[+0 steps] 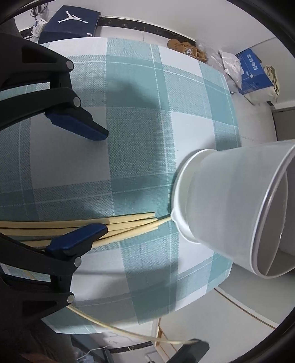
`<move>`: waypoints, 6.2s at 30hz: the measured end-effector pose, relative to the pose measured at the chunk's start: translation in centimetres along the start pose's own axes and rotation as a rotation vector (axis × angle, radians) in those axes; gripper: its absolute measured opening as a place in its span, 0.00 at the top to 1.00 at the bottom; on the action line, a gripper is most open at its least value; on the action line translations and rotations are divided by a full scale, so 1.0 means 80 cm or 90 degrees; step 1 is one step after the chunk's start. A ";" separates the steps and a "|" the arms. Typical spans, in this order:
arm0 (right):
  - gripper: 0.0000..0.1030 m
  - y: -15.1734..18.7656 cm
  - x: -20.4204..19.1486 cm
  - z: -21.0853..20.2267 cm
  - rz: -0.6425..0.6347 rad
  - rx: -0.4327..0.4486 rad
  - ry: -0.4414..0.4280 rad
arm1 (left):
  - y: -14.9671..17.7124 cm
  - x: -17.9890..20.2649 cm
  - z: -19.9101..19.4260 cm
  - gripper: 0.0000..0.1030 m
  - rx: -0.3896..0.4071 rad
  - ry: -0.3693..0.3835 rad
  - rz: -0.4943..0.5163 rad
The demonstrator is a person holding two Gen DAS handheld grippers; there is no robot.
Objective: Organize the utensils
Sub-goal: 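Close the right tool on a bundle of chopsticks and lift it, then grasp a single chopstick with the left tool while the right tool holds its bundle, then carry both tools' chopsticks up over the holder and lower them in, then open both tools to release the chopsticks into the holder, then move both open tools back down toward the remaining chopsticks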
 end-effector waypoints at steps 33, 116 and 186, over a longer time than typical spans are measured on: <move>0.97 -0.005 0.002 0.003 -0.010 -0.015 0.019 | -0.023 0.038 -0.002 0.98 0.006 0.011 0.025; 0.97 -0.135 -0.166 -0.088 -0.256 0.162 0.052 | -0.156 -0.011 -0.281 1.00 0.314 0.156 -0.056; 0.42 -0.159 -0.198 0.012 -0.313 0.039 0.034 | -0.183 -0.120 -0.230 0.49 0.291 0.098 -0.179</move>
Point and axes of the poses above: each gripper's, at about its wrist camera, not at the fingertips, and z roughly the way its jaws point, x to its right, y to its underside, the point moved 8 cm from there along z, roughly the way its jaws point, and after that the axes turned 9 degrees about -y, right-handed, at the moved point
